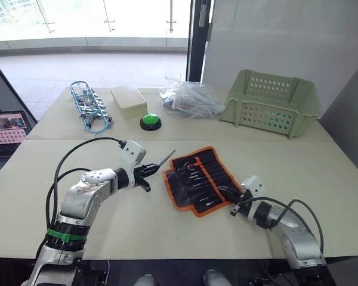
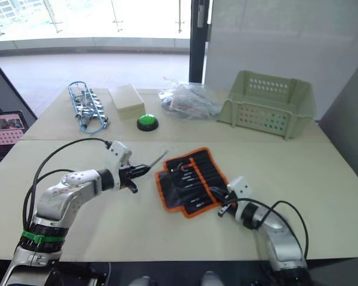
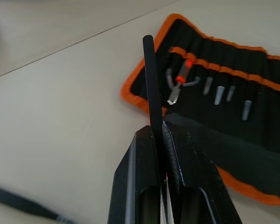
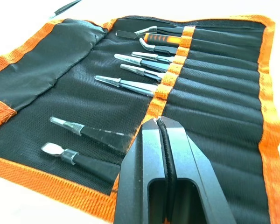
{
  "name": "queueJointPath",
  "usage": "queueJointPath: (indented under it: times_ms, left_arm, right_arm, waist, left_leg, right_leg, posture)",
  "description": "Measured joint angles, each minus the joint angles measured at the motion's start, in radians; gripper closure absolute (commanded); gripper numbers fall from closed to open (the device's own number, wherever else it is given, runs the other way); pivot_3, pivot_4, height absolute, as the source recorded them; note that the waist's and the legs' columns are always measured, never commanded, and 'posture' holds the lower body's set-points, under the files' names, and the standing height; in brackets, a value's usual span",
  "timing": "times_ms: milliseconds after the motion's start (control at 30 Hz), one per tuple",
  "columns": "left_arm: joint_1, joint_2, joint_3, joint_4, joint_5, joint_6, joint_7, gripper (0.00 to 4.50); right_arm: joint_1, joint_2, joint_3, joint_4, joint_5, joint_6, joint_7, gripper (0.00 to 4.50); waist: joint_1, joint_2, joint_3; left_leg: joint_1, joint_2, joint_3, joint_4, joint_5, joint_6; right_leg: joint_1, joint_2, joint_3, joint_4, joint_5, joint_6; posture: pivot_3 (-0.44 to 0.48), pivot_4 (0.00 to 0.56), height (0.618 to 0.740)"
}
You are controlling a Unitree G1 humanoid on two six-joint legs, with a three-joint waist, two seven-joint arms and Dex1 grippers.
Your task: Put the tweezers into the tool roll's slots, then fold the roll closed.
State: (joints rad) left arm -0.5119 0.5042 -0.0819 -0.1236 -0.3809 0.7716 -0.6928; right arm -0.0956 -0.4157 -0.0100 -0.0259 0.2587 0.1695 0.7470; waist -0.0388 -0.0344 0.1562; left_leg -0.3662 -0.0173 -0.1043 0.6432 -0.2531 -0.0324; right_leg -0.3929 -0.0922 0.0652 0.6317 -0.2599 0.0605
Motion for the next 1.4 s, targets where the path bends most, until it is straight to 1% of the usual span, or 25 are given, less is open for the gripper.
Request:
queueJointPath:
  times_ms: [167,300,433,533,767,1033,1200,1400]
  left_arm:
    - [-0.074,0.009,-0.123,0.006,0.004,0.029,-0.097,4.44]
    - [-0.098,0.032,-0.198,0.031,0.028,0.042,-0.155,4.44]
    - [-0.147,0.037,-0.273,0.052,0.069,0.033,-0.202,4.44]
    - [-0.153,0.035,-0.328,0.073,0.107,0.006,-0.224,4.44]
    - [-0.164,0.034,-0.369,0.105,0.155,0.0,-0.251,4.44]
    - [-0.232,-0.058,-0.399,0.197,0.214,-0.04,-0.263,4.44]
    - [-0.27,-0.123,-0.406,0.286,0.247,-0.077,-0.258,4.44]
    - [-0.279,-0.203,-0.415,0.381,0.305,-0.185,-0.246,4.44]
  right_arm:
    - [0.056,0.006,-0.002,-0.084,0.0,0.038,-0.046,4.5]
    - [0.089,0.032,0.004,-0.128,-0.003,0.052,-0.084,4.5]
    - [0.104,0.043,0.01,-0.138,-0.011,0.055,-0.11,4.5]
    - [0.103,0.043,0.017,-0.139,-0.011,0.054,-0.117,4.5]
    - [0.1,0.042,0.019,-0.135,-0.011,0.054,-0.119,4.5]
    - [0.094,0.037,0.022,-0.13,-0.011,0.054,-0.116,4.5]
    - [0.08,0.024,0.023,-0.113,-0.011,0.049,-0.104,4.5]
    - [0.079,0.02,0.024,-0.101,-0.011,0.031,-0.097,4.5]
  waist:
    - [-0.003,0.001,0.0]
    - [-0.005,0.001,0.001]
    - [-0.003,0.001,0.001]
    - [-0.006,0.001,0.001]
    - [-0.005,0.001,0.001]
    - [-0.006,0.001,0.001]
    - [-0.003,0.001,0.001]
    - [-0.002,0.001,0.001]
  left_leg:
    - [0.0,0.0,0.0,0.0,0.0,0.0]
    - [-0.002,0.0,0.0,0.0,0.0,0.0]
    - [-0.002,0.0,0.0,0.001,0.0,0.0]
    - [-0.001,0.0,0.0,0.001,0.0,0.0]
    - [-0.001,0.0,0.0,0.001,0.0,0.0]
    - [-0.001,0.0,0.0,0.002,0.0,0.0]
    - [-0.001,0.0,0.0,0.003,0.0,0.0]
    - [-0.001,0.0,0.0,0.004,0.0,0.0]
  right_leg:
    - [-0.001,0.0,0.0,0.0,0.0,0.0]
    - [-0.002,0.001,0.0,0.0,0.0,0.0]
    - [-0.002,0.001,0.0,0.0,0.0,0.0]
    - [-0.002,0.001,0.0,0.001,0.0,0.0]
    - [-0.002,0.001,0.0,0.001,0.0,0.0]
    - [-0.001,0.001,0.0,0.001,0.0,0.0]
    - [-0.001,0.001,0.0,0.002,0.0,0.0]
    - [0.0,0.001,0.0,0.001,0.0,0.0]
  posture:
    - [0.0,0.15,0.74]
    - [0.0,0.15,0.74]
    - [0.0,0.15,0.74]
    - [0.0,0.15,0.74]
    - [0.0,0.15,0.74]
    - [0.0,0.15,0.74]
    - [0.0,0.15,0.74]
    - [0.0,0.15,0.74]
